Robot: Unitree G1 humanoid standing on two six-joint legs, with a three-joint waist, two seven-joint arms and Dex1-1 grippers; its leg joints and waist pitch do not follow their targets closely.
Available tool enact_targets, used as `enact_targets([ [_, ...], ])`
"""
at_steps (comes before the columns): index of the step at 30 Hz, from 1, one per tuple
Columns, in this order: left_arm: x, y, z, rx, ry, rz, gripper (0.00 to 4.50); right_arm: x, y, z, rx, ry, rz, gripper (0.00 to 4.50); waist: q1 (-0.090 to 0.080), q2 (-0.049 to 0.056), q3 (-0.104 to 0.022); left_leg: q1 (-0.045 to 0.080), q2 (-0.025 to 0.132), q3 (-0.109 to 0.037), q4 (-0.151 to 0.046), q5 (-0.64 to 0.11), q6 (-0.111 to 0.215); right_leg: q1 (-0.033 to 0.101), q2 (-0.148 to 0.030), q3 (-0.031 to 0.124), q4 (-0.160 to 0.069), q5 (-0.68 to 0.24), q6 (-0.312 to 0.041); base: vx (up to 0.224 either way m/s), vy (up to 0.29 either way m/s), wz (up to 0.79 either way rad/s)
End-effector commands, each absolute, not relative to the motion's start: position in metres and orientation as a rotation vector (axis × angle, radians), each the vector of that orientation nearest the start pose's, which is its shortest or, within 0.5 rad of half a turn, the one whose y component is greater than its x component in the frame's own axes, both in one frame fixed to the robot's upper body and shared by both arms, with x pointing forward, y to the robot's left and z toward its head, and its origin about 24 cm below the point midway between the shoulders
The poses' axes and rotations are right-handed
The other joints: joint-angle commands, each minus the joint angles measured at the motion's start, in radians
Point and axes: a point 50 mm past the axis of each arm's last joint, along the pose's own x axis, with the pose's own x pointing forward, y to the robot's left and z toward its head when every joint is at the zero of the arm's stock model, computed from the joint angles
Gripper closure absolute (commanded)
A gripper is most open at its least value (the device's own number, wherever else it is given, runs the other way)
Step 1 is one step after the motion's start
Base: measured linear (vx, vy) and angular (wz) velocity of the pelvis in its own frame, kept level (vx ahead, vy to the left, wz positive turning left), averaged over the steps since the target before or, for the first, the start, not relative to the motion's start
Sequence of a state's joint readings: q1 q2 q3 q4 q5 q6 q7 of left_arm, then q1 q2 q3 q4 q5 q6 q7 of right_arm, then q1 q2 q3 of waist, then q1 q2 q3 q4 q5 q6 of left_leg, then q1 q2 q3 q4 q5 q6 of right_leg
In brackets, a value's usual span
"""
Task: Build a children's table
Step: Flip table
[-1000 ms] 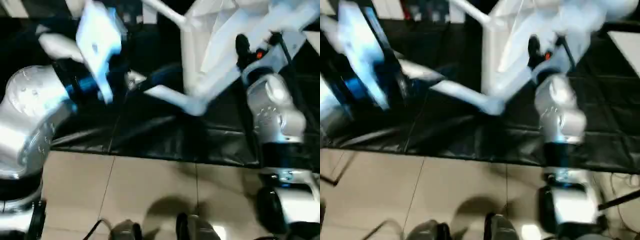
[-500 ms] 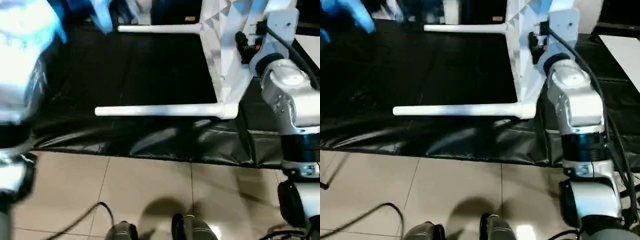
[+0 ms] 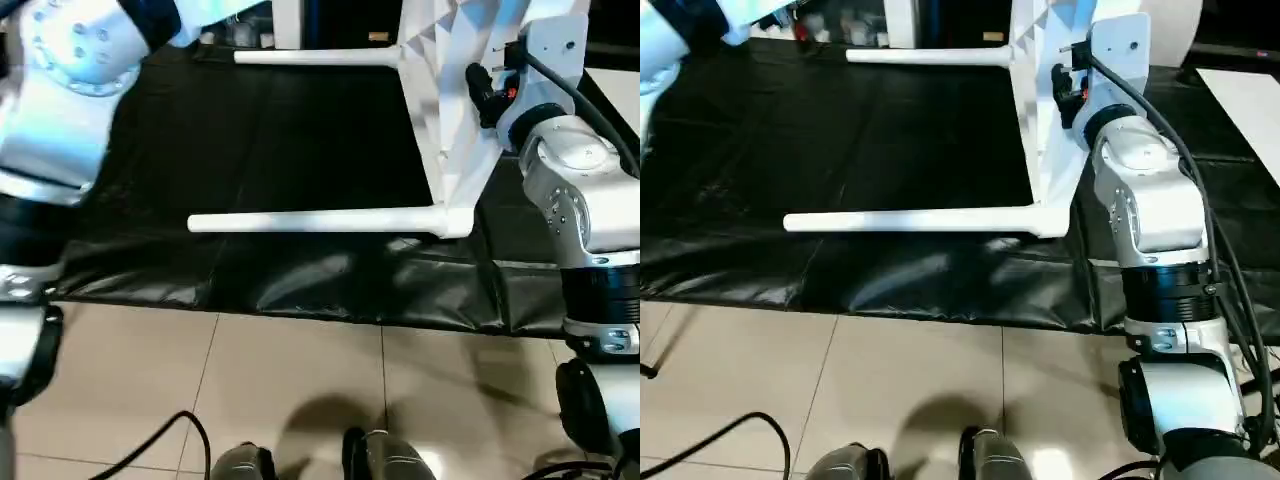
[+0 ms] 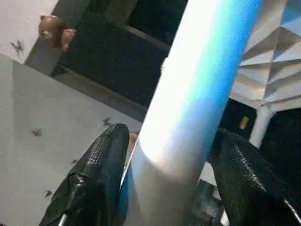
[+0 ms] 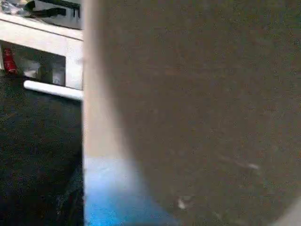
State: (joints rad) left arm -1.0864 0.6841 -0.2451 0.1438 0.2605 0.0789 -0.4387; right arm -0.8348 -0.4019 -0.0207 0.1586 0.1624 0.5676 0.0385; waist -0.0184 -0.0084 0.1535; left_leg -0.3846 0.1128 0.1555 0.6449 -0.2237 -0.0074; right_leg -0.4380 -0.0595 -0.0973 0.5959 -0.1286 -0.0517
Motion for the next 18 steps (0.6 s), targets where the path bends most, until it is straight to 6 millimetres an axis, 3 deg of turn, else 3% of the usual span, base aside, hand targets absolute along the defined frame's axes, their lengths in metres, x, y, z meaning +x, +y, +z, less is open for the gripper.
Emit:
enact_targets([
  [1, 0.343, 0.143, 0.334, 1.121, -0.604, -0.315, 1.92, 0.366, -0.180, 0.237, -0.325, -0.120, 0.051, 2.51, 0.001, -0.006, -0.102, 0.003, 0.093, -0.033, -0.070, -0.033, 0.030, 0.088, -0.102, 0.076, -0.061, -0.287, -0.175, 0.000, 0.000, 0.00],
  [4, 0.338, 0.131, 0.333, 1.077, -0.637, -0.377, 2.11, 0.368, -0.184, 0.240, -0.352, -0.124, 0.050, 2.51, 0.006, -0.008, -0.104, 0.007, 0.094, -0.031, -0.068, -0.024, 0.040, 0.088, -0.104, 0.077, -0.060, -0.265, -0.191, 0.000, 0.000, 0.00],
  [8, 0.337, 0.125, 0.323, 1.045, -0.614, -0.426, 2.25, 0.370, -0.186, 0.250, -0.411, -0.128, 0.068, 2.51, 0.004, -0.011, -0.103, 0.001, 0.090, -0.031, -0.066, -0.025, 0.055, 0.091, -0.104, 0.073, -0.062, -0.292, -0.189, 0.000, 0.000, 0.00],
  [9, 0.338, 0.124, 0.318, 1.039, -0.600, -0.438, 2.27, 0.372, -0.186, 0.255, -0.456, -0.117, 0.096, 2.51, 0.002, -0.007, -0.102, -0.001, 0.089, -0.030, -0.064, -0.025, 0.058, 0.091, -0.103, 0.074, -0.063, -0.300, -0.185, 0.000, 0.000, 0.00],
  [11, 0.338, 0.123, 0.313, 1.012, -0.592, -0.450, 2.29, 0.373, -0.186, 0.260, -0.491, -0.108, 0.118, 2.51, -0.002, -0.014, -0.104, -0.004, 0.086, -0.028, -0.063, -0.016, 0.074, 0.094, -0.099, 0.072, -0.063, -0.292, -0.189, 0.000, 0.000, 0.00],
  [12, 0.338, 0.122, 0.310, 0.993, -0.586, -0.457, 2.31, 0.374, -0.187, 0.265, -0.518, -0.104, 0.130, 2.51, -0.001, -0.010, -0.100, -0.006, 0.083, -0.028, -0.062, -0.015, 0.085, 0.093, -0.100, 0.071, -0.066, -0.312, -0.177, 0.000, 0.000, 0.00],
  [14, 0.338, 0.122, 0.304, 0.925, -0.567, -0.455, 2.34, 0.376, -0.194, 0.279, -0.573, -0.112, 0.132, 2.51, -0.005, -0.014, -0.101, -0.006, 0.078, -0.024, -0.060, -0.020, 0.099, 0.092, -0.096, 0.068, -0.073, -0.348, -0.170, 0.000, 0.000, 0.00],
  [17, 0.339, 0.122, 0.300, 0.865, -0.549, -0.448, 2.35, 0.378, -0.198, 0.292, -0.626, -0.122, 0.134, 2.51, -0.008, -0.010, -0.098, -0.003, 0.076, -0.023, -0.058, -0.036, 0.111, 0.085, -0.091, 0.062, -0.079, -0.424, -0.145, 0.000, 0.000, 0.00],
  [18, 0.341, 0.125, 0.294, 0.747, -0.525, -0.430, 2.37, 0.380, -0.205, 0.318, -0.701, -0.149, 0.134, 2.51, -0.013, -0.018, -0.096, 0.000, 0.072, -0.019, -0.056, -0.055, 0.113, 0.081, -0.087, 0.059, -0.084, -0.465, -0.138, 0.000, 0.000, 0.00],
])
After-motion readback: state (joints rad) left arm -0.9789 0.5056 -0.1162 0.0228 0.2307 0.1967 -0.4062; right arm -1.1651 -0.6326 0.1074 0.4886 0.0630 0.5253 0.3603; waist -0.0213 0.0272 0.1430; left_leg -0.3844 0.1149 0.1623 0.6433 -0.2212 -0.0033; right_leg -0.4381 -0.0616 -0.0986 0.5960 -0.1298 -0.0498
